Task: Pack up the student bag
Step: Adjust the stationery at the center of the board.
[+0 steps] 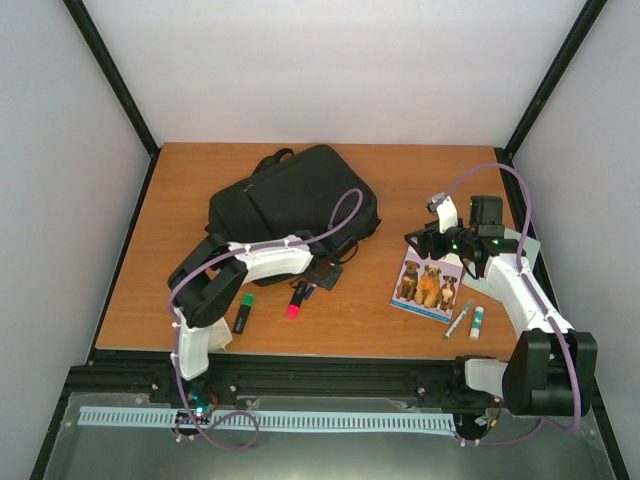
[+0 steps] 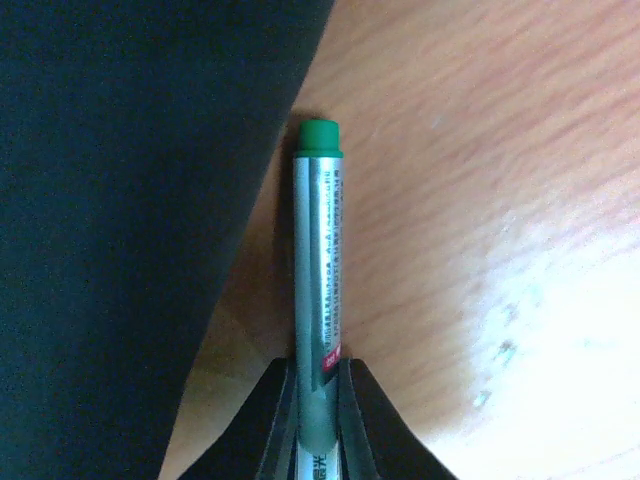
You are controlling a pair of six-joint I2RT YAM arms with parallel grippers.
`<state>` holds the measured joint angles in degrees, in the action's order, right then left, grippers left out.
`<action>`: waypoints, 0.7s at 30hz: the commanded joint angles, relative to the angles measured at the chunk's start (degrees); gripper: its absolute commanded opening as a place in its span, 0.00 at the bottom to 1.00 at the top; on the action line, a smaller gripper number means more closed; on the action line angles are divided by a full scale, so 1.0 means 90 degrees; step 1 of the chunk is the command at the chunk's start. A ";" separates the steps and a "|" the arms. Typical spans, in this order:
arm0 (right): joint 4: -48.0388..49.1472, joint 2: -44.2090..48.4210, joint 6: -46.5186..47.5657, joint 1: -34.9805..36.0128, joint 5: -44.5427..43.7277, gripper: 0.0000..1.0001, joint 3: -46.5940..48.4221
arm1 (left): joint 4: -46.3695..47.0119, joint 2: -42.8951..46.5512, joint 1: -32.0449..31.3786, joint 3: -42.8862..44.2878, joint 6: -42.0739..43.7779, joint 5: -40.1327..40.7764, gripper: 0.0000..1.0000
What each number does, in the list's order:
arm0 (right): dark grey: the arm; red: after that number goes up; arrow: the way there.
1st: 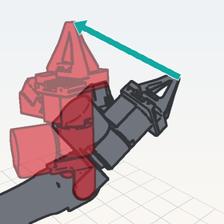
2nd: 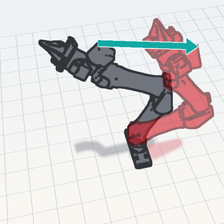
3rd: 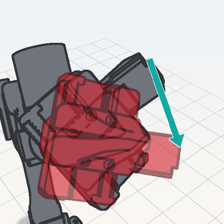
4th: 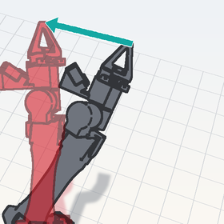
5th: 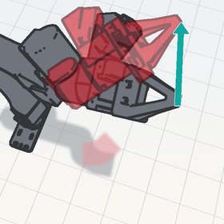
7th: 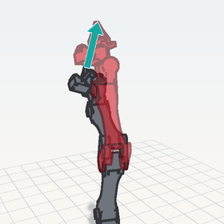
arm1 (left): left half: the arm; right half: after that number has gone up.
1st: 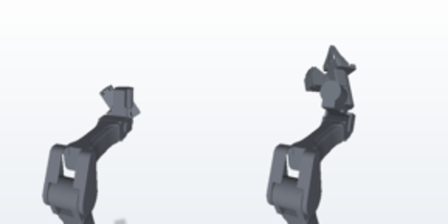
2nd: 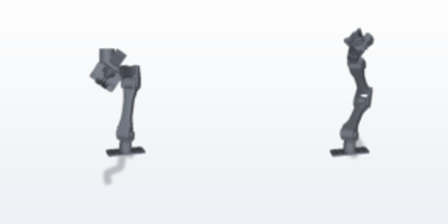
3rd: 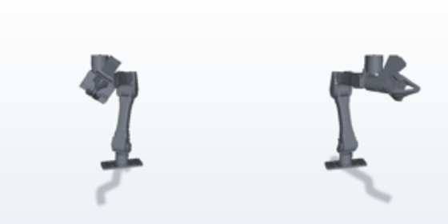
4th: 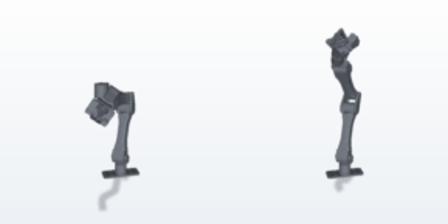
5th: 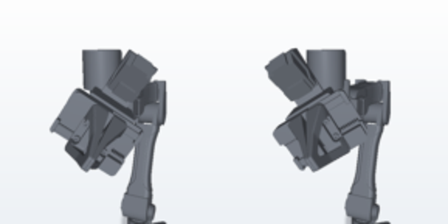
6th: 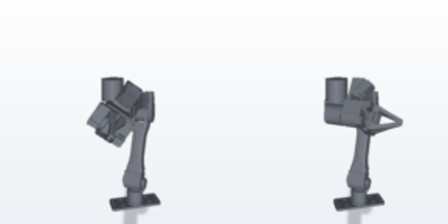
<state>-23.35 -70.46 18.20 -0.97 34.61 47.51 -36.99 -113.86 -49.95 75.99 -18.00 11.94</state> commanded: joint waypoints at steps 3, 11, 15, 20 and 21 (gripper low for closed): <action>0.0076 0.0033 0.0084 0.0059 0.0188 0.72 -0.0022 | -0.0437 0.0616 -0.0047 -0.0999 -0.0560 0.0275 0.05; 0.0077 0.0056 0.0081 0.0060 0.0229 0.72 -0.0025 | -0.0531 0.1208 0.0052 -0.1854 -0.1061 0.0419 0.06; 0.0096 -0.0037 -0.0027 0.0067 0.0357 0.72 -0.0008 | -0.0519 0.1438 0.0044 -0.1759 -0.0886 0.0203 0.37; -0.0190 -0.0406 -0.0142 0.0661 -0.0429 0.58 0.0385 | -0.0442 0.2234 0.0054 -0.1480 -0.0398 -0.0926 0.78; -0.0235 -0.0441 -0.0135 0.0853 -0.0659 0.58 0.0465 | -0.0433 0.2497 0.0053 -0.1414 -0.0341 -0.1137 0.83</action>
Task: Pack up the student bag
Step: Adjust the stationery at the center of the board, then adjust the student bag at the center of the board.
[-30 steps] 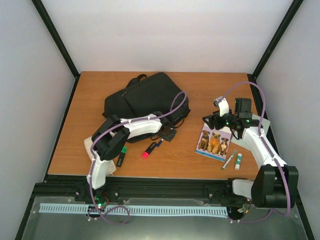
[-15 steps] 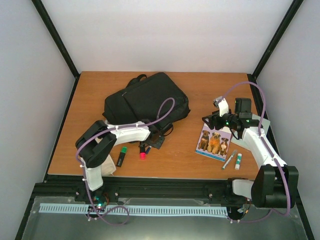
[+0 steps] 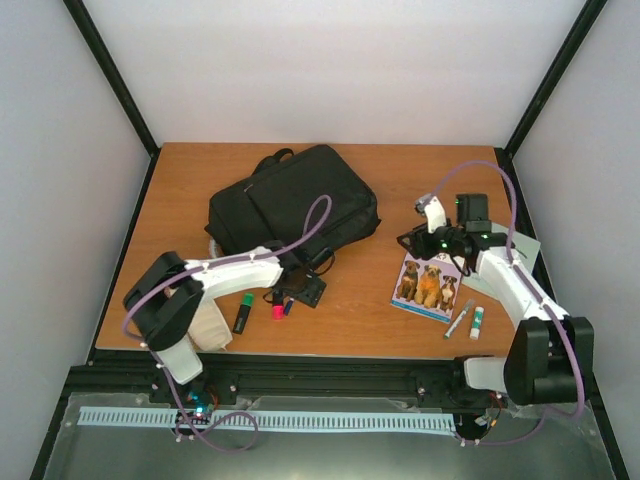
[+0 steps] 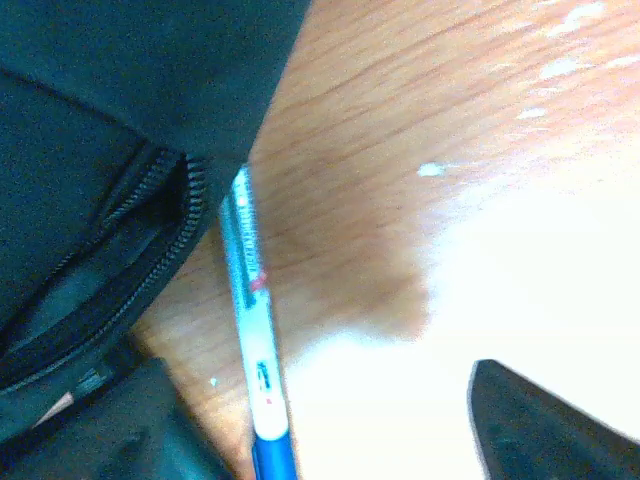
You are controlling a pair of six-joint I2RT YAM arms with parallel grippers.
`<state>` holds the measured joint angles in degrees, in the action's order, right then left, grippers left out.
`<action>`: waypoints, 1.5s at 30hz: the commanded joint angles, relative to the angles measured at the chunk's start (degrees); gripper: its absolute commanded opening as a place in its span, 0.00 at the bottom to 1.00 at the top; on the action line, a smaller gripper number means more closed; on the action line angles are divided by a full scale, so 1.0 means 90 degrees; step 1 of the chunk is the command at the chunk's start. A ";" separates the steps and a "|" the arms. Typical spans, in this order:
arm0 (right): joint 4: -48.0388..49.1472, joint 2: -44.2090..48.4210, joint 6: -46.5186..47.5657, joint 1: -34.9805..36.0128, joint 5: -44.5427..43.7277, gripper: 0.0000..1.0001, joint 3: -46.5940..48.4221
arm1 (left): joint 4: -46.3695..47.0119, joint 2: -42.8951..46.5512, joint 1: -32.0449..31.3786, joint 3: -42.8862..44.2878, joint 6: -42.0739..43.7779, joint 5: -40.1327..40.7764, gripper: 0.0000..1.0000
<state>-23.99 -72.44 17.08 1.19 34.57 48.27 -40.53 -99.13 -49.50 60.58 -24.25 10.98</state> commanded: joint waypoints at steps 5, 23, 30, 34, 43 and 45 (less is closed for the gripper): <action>-0.0280 -0.0861 -0.0583 0.0953 -0.0060 0.58 0.0766 | 0.0023 0.1711 0.0114 0.0518 0.0446 -0.1041 1.00; 0.0339 -0.4002 -0.1763 0.2514 0.0756 0.55 0.2324 | 0.0754 0.2381 0.2029 -0.0031 -0.0415 -0.0804 1.00; 0.1006 -0.4849 -0.2524 0.2174 -0.0327 0.51 0.3339 | -0.1093 0.1917 0.2311 0.0668 -0.1082 0.0254 1.00; 0.0875 -0.5525 -0.2838 0.1616 -0.0402 0.48 0.4463 | -0.1027 0.1779 0.2384 0.0518 -0.1133 -0.0066 1.00; 0.0508 -0.5239 -0.2989 0.0715 0.0155 0.49 0.4879 | -0.0653 0.1979 0.2476 0.0461 -0.1173 0.0155 1.00; 0.0398 -0.4763 -0.2811 0.0708 0.0313 0.51 0.4463 | -0.0384 0.2059 0.2825 0.0409 -0.1412 0.0069 1.00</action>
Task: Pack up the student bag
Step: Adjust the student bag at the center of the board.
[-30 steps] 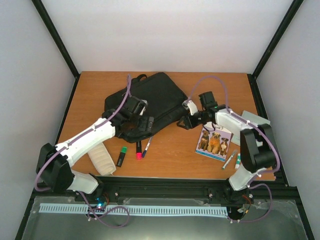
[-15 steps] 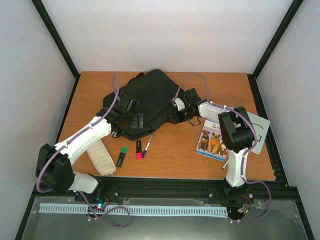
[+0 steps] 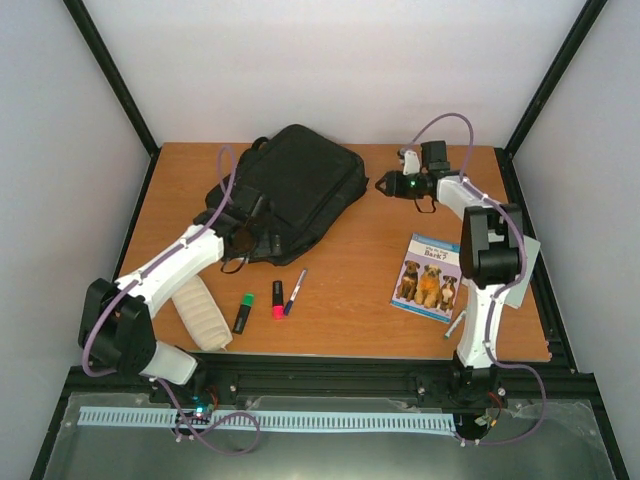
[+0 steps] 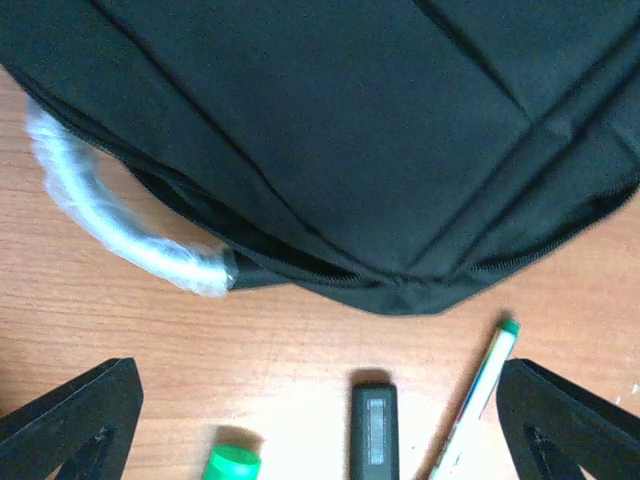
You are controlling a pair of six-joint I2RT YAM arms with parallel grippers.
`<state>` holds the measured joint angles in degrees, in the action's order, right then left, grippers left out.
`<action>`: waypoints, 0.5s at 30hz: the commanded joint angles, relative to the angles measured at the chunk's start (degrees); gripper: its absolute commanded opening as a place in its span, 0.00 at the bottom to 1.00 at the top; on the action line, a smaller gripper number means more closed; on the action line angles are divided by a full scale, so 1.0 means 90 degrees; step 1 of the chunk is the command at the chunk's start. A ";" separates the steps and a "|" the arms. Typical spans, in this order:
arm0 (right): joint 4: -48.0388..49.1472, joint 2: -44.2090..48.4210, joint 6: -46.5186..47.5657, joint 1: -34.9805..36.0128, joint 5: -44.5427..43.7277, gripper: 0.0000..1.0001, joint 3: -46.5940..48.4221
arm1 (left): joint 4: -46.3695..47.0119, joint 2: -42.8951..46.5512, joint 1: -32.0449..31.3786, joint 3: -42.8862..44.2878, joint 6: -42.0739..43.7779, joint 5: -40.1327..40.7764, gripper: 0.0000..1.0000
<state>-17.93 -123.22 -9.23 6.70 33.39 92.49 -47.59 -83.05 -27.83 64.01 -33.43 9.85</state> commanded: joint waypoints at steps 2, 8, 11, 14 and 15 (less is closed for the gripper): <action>-0.0383 0.1426 0.0296 0.0095 0.0645 0.52 -0.0889 | 0.0655 0.0227 0.0982 0.0018 -0.0654 -0.0249 1.00; -0.0693 0.3276 0.1124 0.0095 0.1193 0.56 -0.2423 | 0.1375 -0.0173 0.2334 -0.0172 -0.1566 -0.0846 1.00; -0.0974 0.4207 0.1834 0.0095 0.1341 0.58 -0.3068 | 0.1922 -0.0540 0.2737 -0.0417 -0.1908 -0.1492 1.00; -0.1370 0.4873 0.2522 0.0090 0.1386 0.59 -0.3447 | 0.2403 -0.1112 0.2791 -0.0362 -0.1979 -0.1829 1.00; -0.1392 0.5055 0.2583 0.0090 0.1426 0.59 -0.3607 | 0.2567 -0.1306 0.2795 -0.0355 -0.2000 -0.1934 1.00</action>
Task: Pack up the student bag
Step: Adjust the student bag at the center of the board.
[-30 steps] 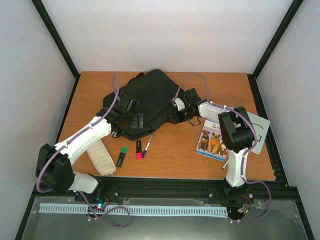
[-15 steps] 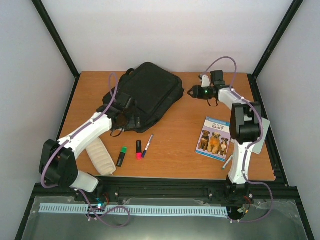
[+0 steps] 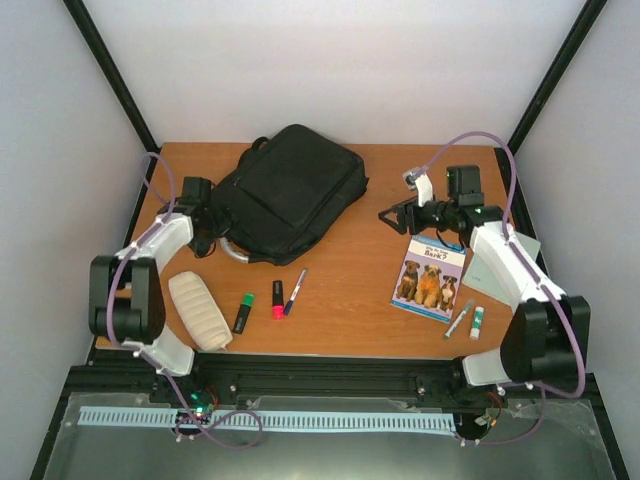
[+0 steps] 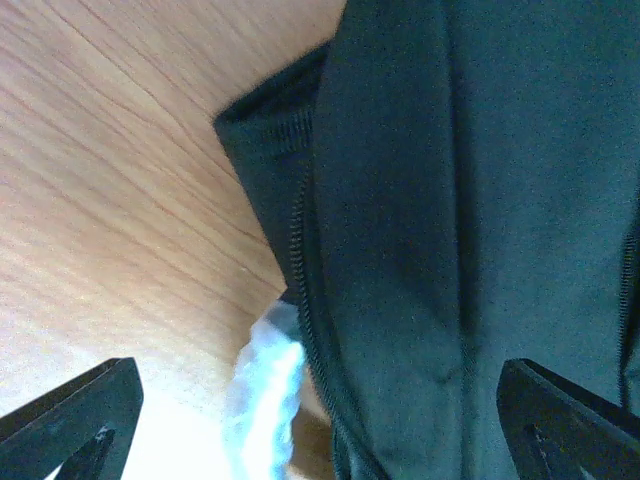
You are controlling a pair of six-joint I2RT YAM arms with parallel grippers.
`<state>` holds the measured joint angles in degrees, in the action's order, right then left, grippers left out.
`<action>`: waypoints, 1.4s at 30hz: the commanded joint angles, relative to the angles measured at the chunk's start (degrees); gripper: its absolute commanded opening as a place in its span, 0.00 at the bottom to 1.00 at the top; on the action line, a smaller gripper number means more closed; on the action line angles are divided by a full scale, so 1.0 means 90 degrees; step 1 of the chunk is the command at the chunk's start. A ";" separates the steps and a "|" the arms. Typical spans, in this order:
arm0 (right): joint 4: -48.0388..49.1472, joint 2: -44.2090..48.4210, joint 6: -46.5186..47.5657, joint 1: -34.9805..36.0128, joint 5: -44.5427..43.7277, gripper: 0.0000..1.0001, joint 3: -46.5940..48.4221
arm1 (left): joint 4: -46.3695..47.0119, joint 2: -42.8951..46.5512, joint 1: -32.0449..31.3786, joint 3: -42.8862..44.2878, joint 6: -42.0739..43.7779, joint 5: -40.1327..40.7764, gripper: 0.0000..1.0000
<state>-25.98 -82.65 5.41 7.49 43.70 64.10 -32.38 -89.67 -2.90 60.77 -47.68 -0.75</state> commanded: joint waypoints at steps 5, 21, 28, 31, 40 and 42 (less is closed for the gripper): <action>-0.0401 0.1004 0.1284 -0.0001 0.0672 0.62 -0.0991 | 0.2322 -0.1431 -0.0096 -0.0134 -0.0449 -0.2215 0.92; -0.0539 0.0716 0.1435 0.0000 0.0402 0.57 -0.0782 | 0.2502 -0.1676 -0.3049 0.0417 -0.0850 -0.1510 0.71; -0.0593 0.0548 0.1427 -0.0002 0.0405 0.56 -0.0728 | 0.2611 -0.1580 -0.4023 0.0442 -0.1223 -0.1105 0.71; -0.0625 0.0530 0.1488 -0.0002 0.0375 0.55 -0.0711 | 0.2705 -0.1589 -0.4250 0.0328 -0.1525 -0.1062 0.71; -0.1321 0.0654 0.2461 -0.0002 -0.0106 0.54 -0.0293 | 0.2970 -0.1419 -0.4607 -0.0415 -0.1885 -0.1188 0.76; -0.1445 0.0663 0.2714 -0.0002 -0.0087 0.54 -0.0296 | 0.2986 -0.1301 -0.4638 -0.0523 -0.1721 -0.1234 0.78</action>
<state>-35.44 -77.67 23.62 7.49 44.05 60.07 -5.98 -104.42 -42.98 58.08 -63.61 -10.92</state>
